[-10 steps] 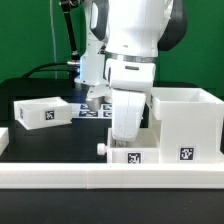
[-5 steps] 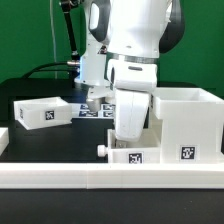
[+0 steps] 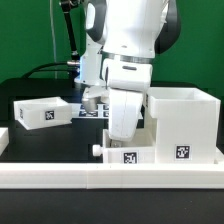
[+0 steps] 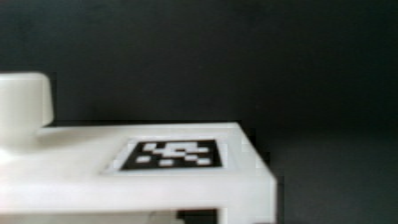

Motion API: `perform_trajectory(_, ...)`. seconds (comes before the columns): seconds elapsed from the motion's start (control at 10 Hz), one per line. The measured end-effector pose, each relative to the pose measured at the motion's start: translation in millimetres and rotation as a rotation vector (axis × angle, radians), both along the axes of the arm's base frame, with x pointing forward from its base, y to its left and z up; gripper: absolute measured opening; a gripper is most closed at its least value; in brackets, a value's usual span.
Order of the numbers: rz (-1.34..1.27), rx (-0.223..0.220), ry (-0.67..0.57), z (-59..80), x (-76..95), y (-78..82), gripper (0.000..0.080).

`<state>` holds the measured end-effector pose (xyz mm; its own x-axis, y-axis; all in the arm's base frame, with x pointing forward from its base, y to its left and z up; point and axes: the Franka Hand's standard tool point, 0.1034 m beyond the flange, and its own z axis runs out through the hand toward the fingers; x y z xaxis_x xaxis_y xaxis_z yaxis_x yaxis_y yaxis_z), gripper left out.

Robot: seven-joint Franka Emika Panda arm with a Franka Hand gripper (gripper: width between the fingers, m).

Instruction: Assemble drawer

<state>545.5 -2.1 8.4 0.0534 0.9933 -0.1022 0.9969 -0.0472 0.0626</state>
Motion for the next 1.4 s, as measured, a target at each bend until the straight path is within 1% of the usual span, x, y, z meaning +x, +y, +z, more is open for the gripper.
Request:
perform_trajectory(0.4, -0.003, -0.01, 0.031, 0.0, -2.5, -1.0, 0.0042)
perform_trajectory(0.6, -0.004, -0.01, 0.031, -0.3, -2.4, 1.2, 0.0042)
perform_trajectory(0.8, -0.005, -0.01, 0.031, -0.3, -2.5, 0.4, 0.0042)
perform_trajectory(1.0, -0.013, -0.019, 0.055, 0.4, -3.1, -1.2, 0.0042)
perform_trajectory(1.2, -0.025, -0.015, 0.045, 0.7, -2.4, 8.1, 0.0042)
perform_trajectory(1.4, -0.022, -0.013, 0.037, 2.2, -0.8, 9.8, 0.0042)
